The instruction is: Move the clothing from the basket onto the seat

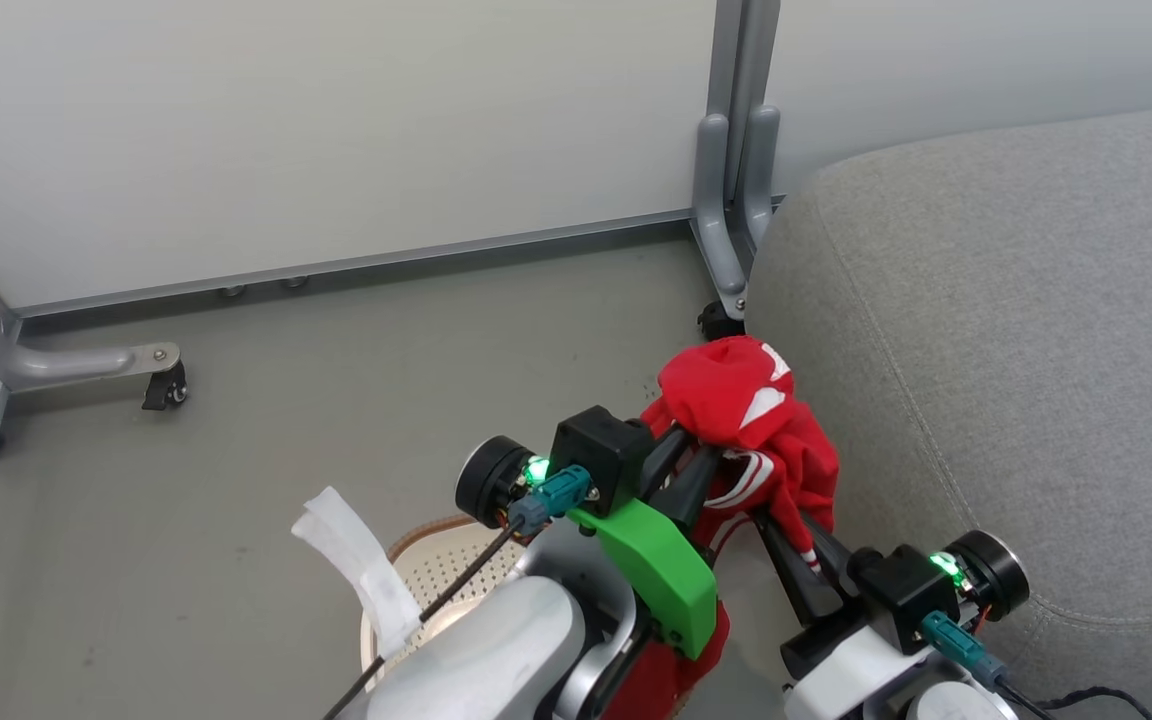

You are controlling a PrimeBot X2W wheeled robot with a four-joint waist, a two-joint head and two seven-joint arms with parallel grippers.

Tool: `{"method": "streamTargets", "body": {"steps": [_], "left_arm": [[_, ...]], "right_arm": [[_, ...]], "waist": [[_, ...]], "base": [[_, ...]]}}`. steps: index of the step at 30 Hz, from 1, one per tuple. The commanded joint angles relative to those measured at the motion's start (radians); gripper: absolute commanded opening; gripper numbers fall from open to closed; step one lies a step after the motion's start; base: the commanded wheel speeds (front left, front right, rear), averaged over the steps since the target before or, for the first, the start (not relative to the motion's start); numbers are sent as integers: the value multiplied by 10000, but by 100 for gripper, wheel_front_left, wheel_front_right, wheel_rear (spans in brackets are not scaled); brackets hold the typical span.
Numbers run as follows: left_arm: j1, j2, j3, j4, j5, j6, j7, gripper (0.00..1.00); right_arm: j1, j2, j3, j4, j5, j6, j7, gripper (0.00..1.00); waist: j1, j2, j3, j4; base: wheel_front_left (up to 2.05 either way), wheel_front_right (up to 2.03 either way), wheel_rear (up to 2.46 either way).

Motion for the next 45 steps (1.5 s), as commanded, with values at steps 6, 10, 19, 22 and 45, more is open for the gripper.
{"method": "streamTargets", "body": {"steps": [6, 10, 19, 22, 45], "left_arm": [[76, 111, -29, 98, 95, 83, 48, 0], [39, 86, -5, 134, 54, 120, -4, 0], [-127, 173, -50, 262, 218, 329, 2, 100], [-170, 184, -5, 257, 185, 364, -22, 100], [-50, 452, 3, 221, 14, 443, 0, 100]], "right_arm": [[-11, -4, -78, -40, -50, -8, -35, 0], [-74, -17, -71, -38, 16, -8, -35, 0], [-137, 34, -189, -106, 168, -8, -35, 0], [-158, 43, -191, -103, 192, -6, -35, 0], [82, 235, -1243, -200, 191, -8, -35, 0]], "waist": [[1, 0, 16, -2], [1, 0, 33, 23], [1, 0, 61, 85], [1, 0, 66, 91], [1, 0, 62, 97]], "base": [[0, 0, 0], [0, 0, 0], [0, 0, 0], [0, 0, 0], [0, 0, 0]]}}
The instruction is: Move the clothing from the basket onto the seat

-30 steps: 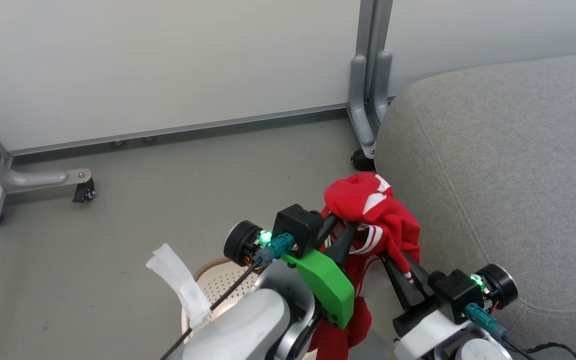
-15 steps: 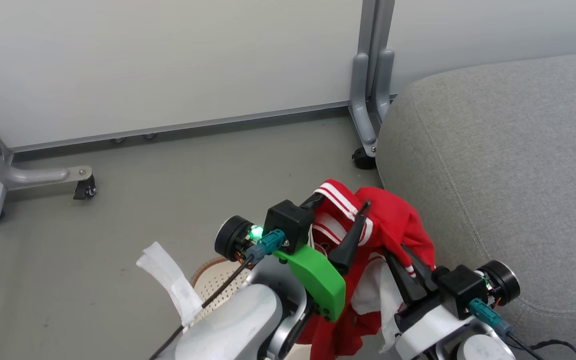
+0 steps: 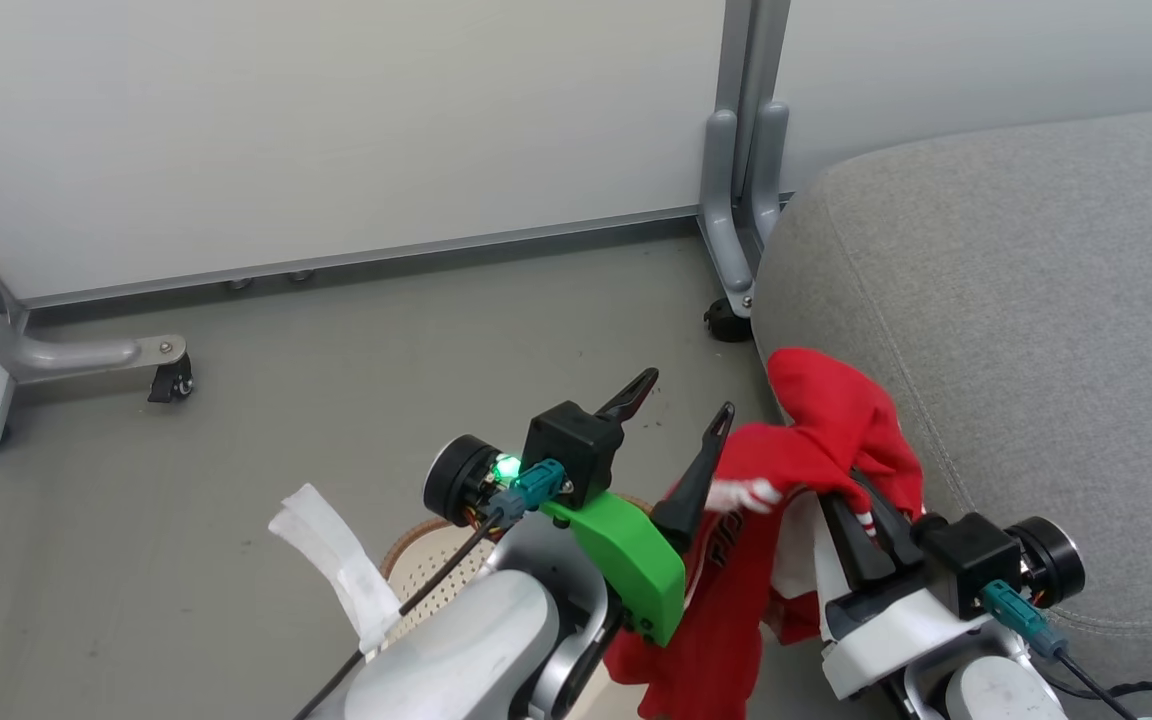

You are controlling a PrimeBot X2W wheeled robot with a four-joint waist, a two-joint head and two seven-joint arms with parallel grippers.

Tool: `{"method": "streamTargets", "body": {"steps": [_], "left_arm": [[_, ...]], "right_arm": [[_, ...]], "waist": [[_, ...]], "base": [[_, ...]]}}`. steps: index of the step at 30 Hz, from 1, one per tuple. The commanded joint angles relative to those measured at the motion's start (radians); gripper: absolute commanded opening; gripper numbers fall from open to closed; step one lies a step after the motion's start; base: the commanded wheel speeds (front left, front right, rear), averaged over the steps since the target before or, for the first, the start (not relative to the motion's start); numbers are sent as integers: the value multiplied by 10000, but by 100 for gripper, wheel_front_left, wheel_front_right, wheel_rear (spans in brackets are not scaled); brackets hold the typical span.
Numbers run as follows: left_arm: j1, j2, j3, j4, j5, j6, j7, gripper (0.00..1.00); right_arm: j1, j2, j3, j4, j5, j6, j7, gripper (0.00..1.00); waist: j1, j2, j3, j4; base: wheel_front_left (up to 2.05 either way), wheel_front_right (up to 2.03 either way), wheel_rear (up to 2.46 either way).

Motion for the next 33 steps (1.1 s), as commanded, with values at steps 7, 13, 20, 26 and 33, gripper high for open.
{"method": "streamTargets", "body": {"steps": [7, 13, 20, 26, 33], "left_arm": [[101, 164, 29, 18, -9, 67, -107, 100], [237, 482, -52, -16, 116, -163, -450, 100], [447, 972, -90, -10, 305, -344, -1030, 100], [696, 1431, -88, -179, 351, -861, -1693, 100], [882, 2016, -55, -415, 995, -1524, -2081, 100]], "right_arm": [[181, -32, -267, -98, -38, -8, -35, 0], [218, -16, -478, -206, 19, -10, -36, 0], [309, -20, -487, -555, 151, -10, -38, 0], [382, 27, -544, -1012, 174, -10, -36, 0], [458, 167, -759, -1724, 211, -10, -38, 0]], "waist": [[1, 0, -32, -77], [1, 0, 21, -353], [1, 0, 232, -942], [1, 0, 524, -1640], [1, 0, 1087, -2501]], "base": [[0, 0, 0], [0, 0, 0], [0, 0, 0], [0, 0, 0], [0, 0, 0]]}}
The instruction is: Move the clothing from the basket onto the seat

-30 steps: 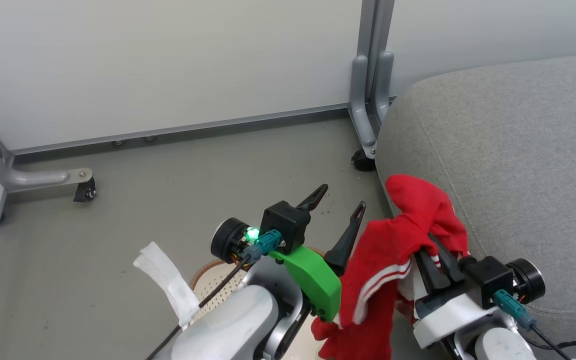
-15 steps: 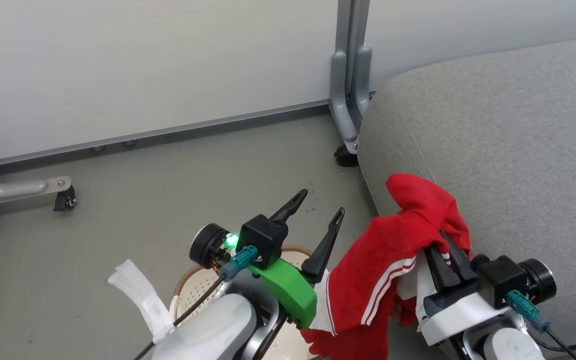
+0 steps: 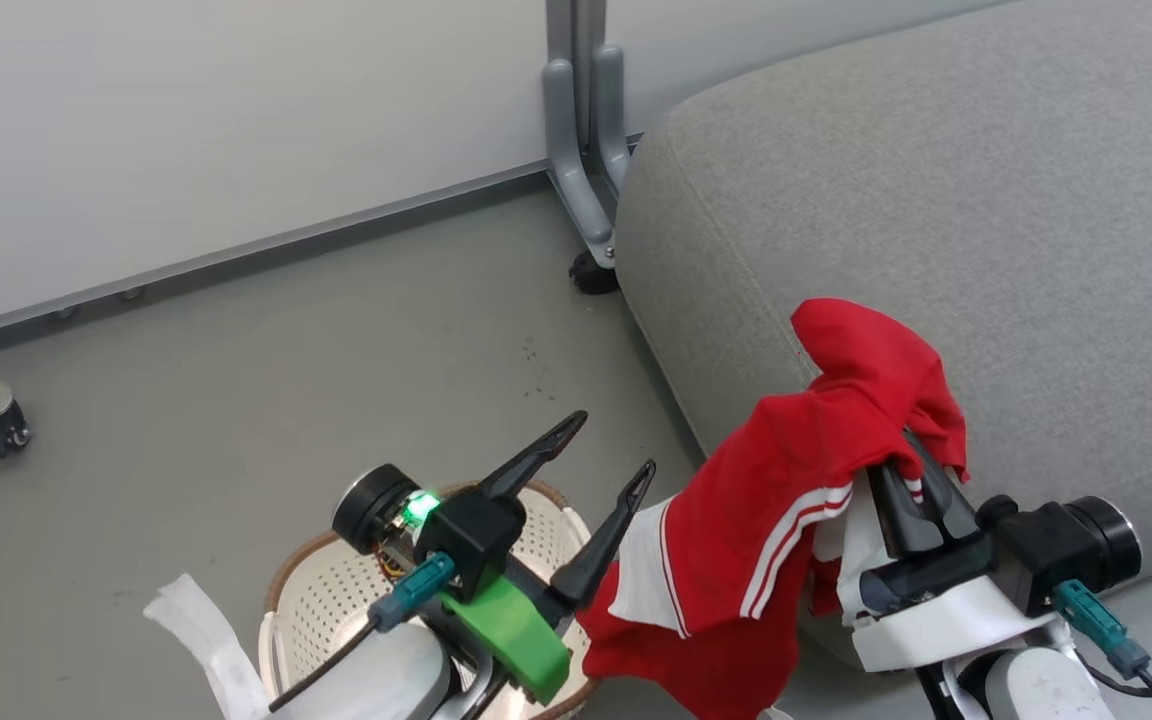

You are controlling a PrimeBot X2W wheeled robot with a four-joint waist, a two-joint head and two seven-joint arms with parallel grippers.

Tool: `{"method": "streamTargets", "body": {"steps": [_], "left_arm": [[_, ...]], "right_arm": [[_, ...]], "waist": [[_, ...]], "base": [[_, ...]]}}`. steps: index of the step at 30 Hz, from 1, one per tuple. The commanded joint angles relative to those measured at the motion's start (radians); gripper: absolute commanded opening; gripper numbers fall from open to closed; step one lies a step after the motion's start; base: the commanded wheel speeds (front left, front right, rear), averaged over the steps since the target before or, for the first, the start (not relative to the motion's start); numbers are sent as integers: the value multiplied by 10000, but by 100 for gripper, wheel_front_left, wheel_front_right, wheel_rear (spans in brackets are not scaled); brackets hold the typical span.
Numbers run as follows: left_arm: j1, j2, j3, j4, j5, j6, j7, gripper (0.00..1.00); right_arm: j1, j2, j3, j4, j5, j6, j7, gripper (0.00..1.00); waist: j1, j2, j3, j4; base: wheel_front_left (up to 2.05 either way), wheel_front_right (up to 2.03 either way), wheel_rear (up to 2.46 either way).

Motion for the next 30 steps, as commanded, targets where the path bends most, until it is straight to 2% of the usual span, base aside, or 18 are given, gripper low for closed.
{"method": "streamTargets", "body": {"steps": [1, 4, 11, 20, 30], "left_arm": [[232, 138, 79, -42, 167, -25, -75, 100], [394, 247, 362, -230, 513, 9, -88, 100], [1015, 472, 938, -806, 1541, -290, -75, 100], [1522, 408, 1435, -684, 1959, -673, -78, 100], [1108, 543, 1432, -423, 2326, -984, -71, 100]], "right_arm": [[158, 53, -37, -219, 63, -10, -42, 0], [311, 92, -27, -534, 26, -8, -42, 0], [650, 236, -103, -922, -38, -10, -42, 0], [748, 475, -139, -1179, 10, -9, -42, 0], [-17, 519, -476, -1634, 47, -10, -42, 0]], "waist": [[-1, 0, 511, -595], [-1, 0, 746, -946], [-1, 0, 1251, -1733], [-1, 0, 1712, -2478], [-1, 0, 2629, -2624]], "base": [[0, 0, 0], [0, 0, 0], [0, 0, 0], [0, 0, 0], [0, 0, 0]]}}
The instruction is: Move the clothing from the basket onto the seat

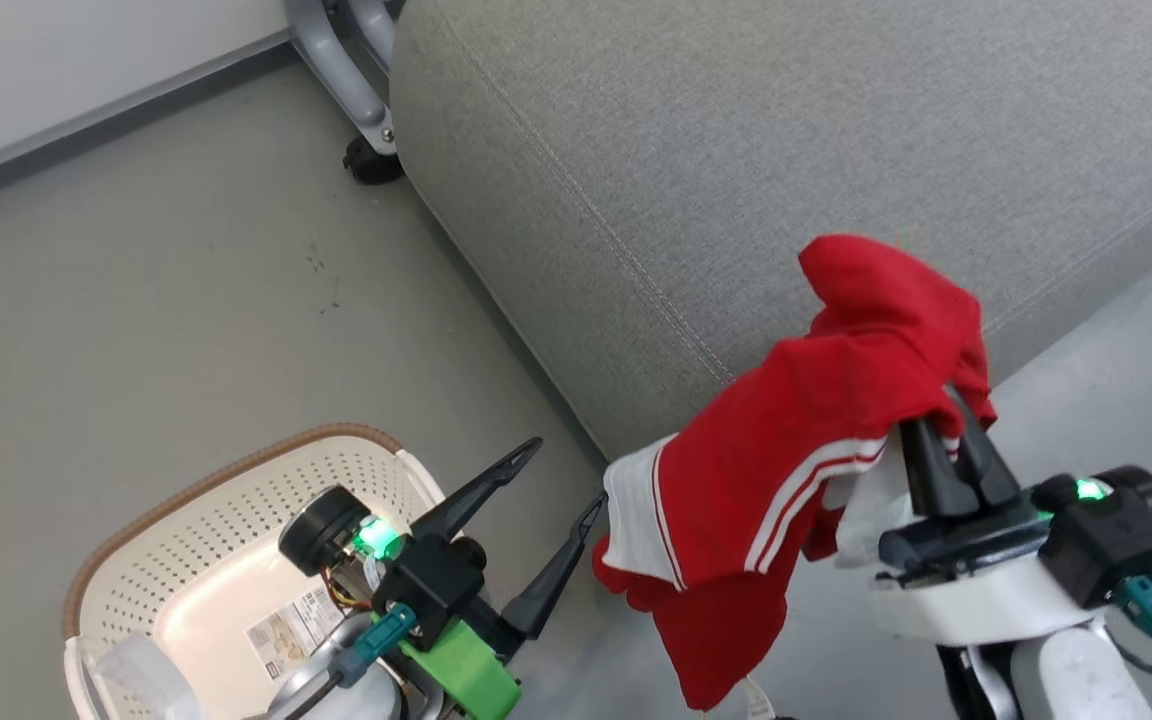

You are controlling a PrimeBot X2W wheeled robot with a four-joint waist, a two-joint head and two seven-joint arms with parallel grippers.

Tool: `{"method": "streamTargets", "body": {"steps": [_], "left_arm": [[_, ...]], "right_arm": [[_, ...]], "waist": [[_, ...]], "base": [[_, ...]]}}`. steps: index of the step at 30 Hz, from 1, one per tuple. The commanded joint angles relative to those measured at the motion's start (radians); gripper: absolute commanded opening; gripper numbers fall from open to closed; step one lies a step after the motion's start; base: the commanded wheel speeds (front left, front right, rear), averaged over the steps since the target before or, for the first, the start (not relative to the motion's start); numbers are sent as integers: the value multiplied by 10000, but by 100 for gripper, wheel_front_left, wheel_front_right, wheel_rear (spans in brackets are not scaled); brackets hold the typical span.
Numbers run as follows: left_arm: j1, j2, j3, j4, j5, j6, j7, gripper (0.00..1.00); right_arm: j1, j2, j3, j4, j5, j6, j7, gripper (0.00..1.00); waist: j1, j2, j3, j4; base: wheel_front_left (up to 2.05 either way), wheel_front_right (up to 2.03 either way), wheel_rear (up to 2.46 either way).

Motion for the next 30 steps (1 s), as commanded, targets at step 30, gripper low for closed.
{"method": "streamTargets", "body": {"steps": [30], "left_arm": [[-2924, 884, -463, -1232, 763, -706, 1404, 100]], "right_arm": [[-9064, -3383, -5056, 1664, 947, -12, -39, 0]], "waist": [[0, 0, 5670, 2151]], "base": [[0, 0, 0]]}}
